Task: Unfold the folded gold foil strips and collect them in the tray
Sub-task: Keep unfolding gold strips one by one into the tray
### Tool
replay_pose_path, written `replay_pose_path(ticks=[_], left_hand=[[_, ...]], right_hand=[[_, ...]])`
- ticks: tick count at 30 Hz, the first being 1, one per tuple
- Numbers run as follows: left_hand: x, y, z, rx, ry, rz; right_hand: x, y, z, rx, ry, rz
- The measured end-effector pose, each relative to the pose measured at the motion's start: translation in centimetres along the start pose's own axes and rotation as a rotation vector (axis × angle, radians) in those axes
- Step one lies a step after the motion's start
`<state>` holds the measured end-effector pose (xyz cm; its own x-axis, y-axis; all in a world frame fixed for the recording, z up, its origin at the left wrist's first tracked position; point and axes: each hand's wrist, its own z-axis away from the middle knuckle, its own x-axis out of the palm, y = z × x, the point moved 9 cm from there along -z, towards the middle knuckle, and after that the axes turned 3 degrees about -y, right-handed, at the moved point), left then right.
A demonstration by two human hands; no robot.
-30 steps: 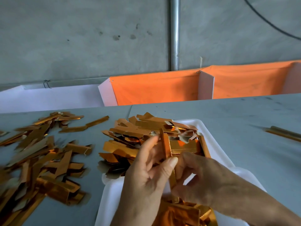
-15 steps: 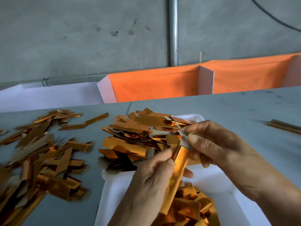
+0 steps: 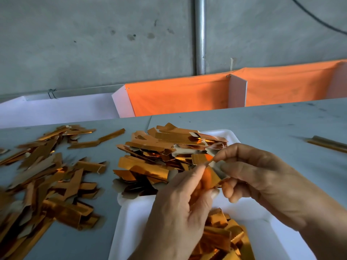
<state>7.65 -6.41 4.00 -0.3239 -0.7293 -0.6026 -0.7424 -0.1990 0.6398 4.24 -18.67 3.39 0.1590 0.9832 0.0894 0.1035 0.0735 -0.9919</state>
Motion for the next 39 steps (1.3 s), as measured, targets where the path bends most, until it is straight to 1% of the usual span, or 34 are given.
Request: replay_pose_path(ticks=[4, 9, 12, 15, 21, 25, 26, 28, 30, 33, 35, 37, 39], left_hand=[[0.5, 0.6, -0.2, 0.030, -0.101, 0.139], [-0.1, -0.1, 0.1, -0.028, -0.077, 0.311], [-0.1, -0.1, 0.2, -0.008, -0.089, 0.322], [-0.6, 0.1, 0.1, 0.033, -0.061, 0.261], [-1.4, 1.3, 0.2, 0.161, 0.012, 0.245], [-1.4, 1.6, 0.0, 0.172, 0.019, 0.172], [-1.3, 1.5, 0.0, 0.164, 0.016, 0.160], [-1.3, 1.3, 0.0, 0.147, 0.020, 0.161], [-1.4, 0.9, 0.0, 0.120, 0.021, 0.216], [-1.6, 0.4, 0.0, 0.087, 0.020, 0.306], [-1.8, 0.4, 0.0, 0.092, 0.028, 0.319], [-1.8, 0.4, 0.0, 0.093, 0.021, 0.330], [-1.8, 0.5, 0.1, 0.096, 0.014, 0.327]], right_hand=[[0.4, 0.0, 0.0, 0.015, -0.063, -0.068], [0.4, 0.5, 0.0, 0.042, -0.095, -0.192], [0.4, 0.7, 0.0, 0.055, -0.121, -0.225], [0.4, 0.8, 0.0, 0.056, -0.155, -0.194], [0.5, 0.1, 0.1, 0.007, -0.173, -0.140], [0.0, -0.9, 0.1, -0.101, -0.031, 0.186], [0.0, -1.2, 0.1, -0.122, -0.003, 0.225], [0.2, -1.2, 0.2, -0.148, 0.014, 0.196], [0.4, -1.1, 0.2, -0.135, -0.017, 0.048], [1.2, -1.0, 0.5, -0.100, -0.178, -0.130], [1.5, -1.1, 0.7, -0.089, -0.251, -0.104], [1.3, -1.1, 0.7, -0.097, -0.242, -0.041], [1.2, -1.2, 0.6, -0.108, -0.227, -0.033]])
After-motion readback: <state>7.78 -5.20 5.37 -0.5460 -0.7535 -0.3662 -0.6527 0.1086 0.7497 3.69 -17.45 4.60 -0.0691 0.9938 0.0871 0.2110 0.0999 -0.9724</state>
